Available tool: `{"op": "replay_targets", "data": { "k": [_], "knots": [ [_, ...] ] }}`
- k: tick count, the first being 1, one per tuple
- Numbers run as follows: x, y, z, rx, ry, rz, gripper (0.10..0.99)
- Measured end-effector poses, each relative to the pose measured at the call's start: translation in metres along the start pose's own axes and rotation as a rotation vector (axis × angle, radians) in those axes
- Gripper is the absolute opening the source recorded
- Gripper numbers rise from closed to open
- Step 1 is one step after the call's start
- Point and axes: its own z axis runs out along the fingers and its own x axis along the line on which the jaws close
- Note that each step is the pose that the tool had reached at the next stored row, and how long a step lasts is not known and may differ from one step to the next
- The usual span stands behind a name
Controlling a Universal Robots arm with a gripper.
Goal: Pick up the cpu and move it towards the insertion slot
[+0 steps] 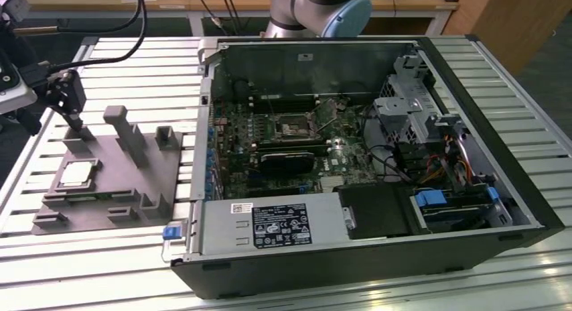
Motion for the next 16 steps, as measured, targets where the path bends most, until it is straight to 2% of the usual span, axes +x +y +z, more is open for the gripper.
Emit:
{"op": "replay_targets", "data": {
  "k": [5,16],
  "knots": [
    [0.0051,-0.0014,0.0045,0.0,0.0,-0.003,0.647],
    [0.0076,-0.0017,0.0123,0.0,0.0,-0.003,0.647]
  ]
}}
